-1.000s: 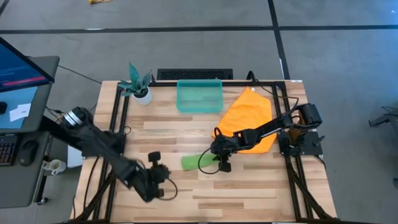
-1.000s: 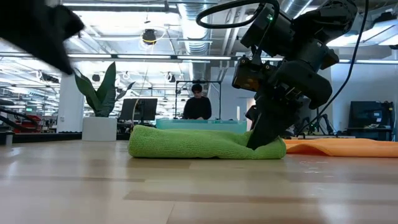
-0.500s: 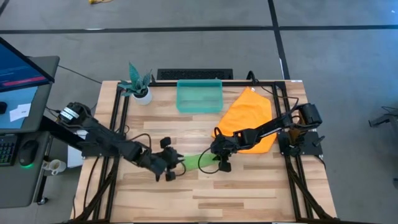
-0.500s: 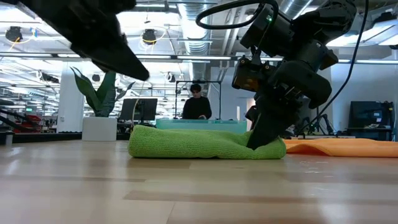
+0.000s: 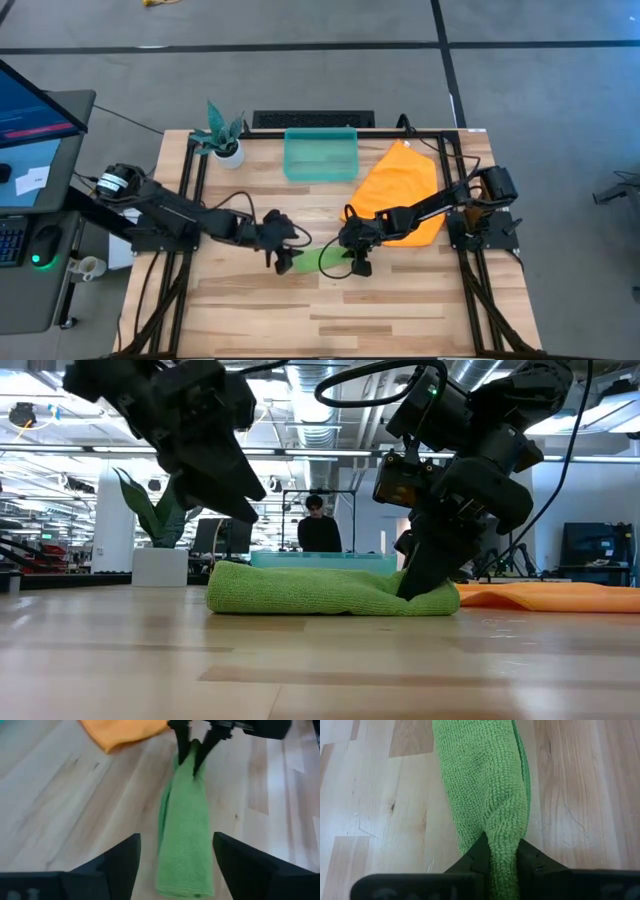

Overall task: Roll microfiber towels into tight, uniform cylinder then place into a basket
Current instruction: Put the rolled green towel into the blue bin

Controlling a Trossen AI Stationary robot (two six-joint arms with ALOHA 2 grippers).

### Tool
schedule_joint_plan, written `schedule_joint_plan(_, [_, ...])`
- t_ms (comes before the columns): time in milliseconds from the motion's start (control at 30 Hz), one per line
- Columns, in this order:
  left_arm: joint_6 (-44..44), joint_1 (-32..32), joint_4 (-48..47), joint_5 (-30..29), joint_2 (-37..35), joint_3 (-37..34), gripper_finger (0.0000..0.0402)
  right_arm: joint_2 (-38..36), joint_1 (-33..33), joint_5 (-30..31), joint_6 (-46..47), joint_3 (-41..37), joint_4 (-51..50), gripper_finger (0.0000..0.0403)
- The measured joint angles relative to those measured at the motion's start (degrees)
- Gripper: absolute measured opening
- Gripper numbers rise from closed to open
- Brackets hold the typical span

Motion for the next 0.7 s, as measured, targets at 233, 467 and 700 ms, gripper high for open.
schedule_joint_plan(233, [1.5, 1.2, 1.8, 3.5, 6.6, 0.6, 0.0243, 0.0, 0.0, 0.0, 0.0, 0.0, 0.1, 0.0066])
schedule_joint_plan(467, [2.7, 1.8, 2.0, 7.1, 14.7, 3.2, 0.0240, 0.0, 0.0, -0.1, -0.2, -0.1, 0.3, 0.0066])
schedule_joint_plan(700, [0.9, 2.3, 3.1, 12.1, 18.3, 3.7, 0.0239, 0.0, 0.0, -0.1, -0.1, -0.1, 0.3, 0.0066])
